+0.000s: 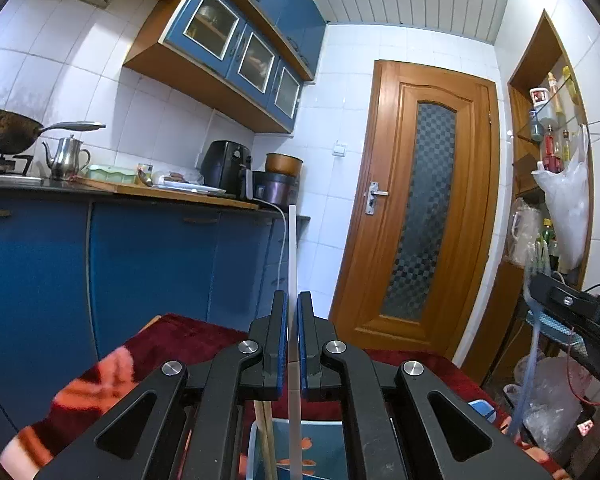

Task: Organize utensils
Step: 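Lift the chopstick with the left tool while the right tool carries the fork over the caddy, then open the left tool dropping the chopstick into the caddy while the right tool releases the fork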

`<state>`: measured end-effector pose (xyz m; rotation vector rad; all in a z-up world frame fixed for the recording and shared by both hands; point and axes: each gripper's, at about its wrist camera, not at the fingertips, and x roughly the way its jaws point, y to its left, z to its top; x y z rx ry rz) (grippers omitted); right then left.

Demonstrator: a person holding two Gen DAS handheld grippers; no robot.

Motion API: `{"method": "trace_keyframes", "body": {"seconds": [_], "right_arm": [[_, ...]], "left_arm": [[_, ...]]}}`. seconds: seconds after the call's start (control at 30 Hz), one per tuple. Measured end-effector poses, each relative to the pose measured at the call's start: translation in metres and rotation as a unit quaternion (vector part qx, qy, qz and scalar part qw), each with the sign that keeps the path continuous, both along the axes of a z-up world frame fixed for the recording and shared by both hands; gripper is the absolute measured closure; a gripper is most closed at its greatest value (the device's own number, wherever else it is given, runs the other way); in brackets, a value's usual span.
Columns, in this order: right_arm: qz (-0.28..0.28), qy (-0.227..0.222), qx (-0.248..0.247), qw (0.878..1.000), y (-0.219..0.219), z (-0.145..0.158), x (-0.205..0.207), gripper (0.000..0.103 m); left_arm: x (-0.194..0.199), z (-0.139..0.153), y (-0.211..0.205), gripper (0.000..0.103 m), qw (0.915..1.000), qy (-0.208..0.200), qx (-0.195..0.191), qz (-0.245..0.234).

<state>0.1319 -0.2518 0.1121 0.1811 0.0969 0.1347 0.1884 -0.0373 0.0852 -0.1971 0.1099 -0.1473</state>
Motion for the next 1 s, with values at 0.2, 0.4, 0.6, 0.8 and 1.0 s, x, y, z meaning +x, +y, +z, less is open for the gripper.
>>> {"method": "trace_keyframes", "body": {"seconds": [0.2,0.4,0.6,0.8,1.0], "right_arm": [[-0.010,0.010,-0.013,1.000,0.001,-0.018,0.015,0.099],[0.004,0.038,-0.014,0.999,0.003,-0.029,0.021,0.099],[0.020,0.059,-0.023,0.998,0.006,-0.035,0.021,0.099],[0.034,0.076,-0.027,0.996,0.009,-0.038,0.018,0.098],[0.049,0.086,-0.008,0.995,0.005,-0.034,0.008,0.095]], "left_arm": [[0.001,-0.007,-0.002,0.099,1.0000,0.006,0.007,0.001],[0.001,-0.012,-0.005,0.099,0.9999,0.010,0.011,-0.002],[0.002,-0.016,-0.007,0.099,0.9996,0.022,0.013,-0.009],[-0.003,-0.019,-0.008,0.096,0.9990,0.035,0.019,-0.018],[-0.012,-0.016,-0.005,0.094,0.9981,0.053,0.017,-0.025]]}}
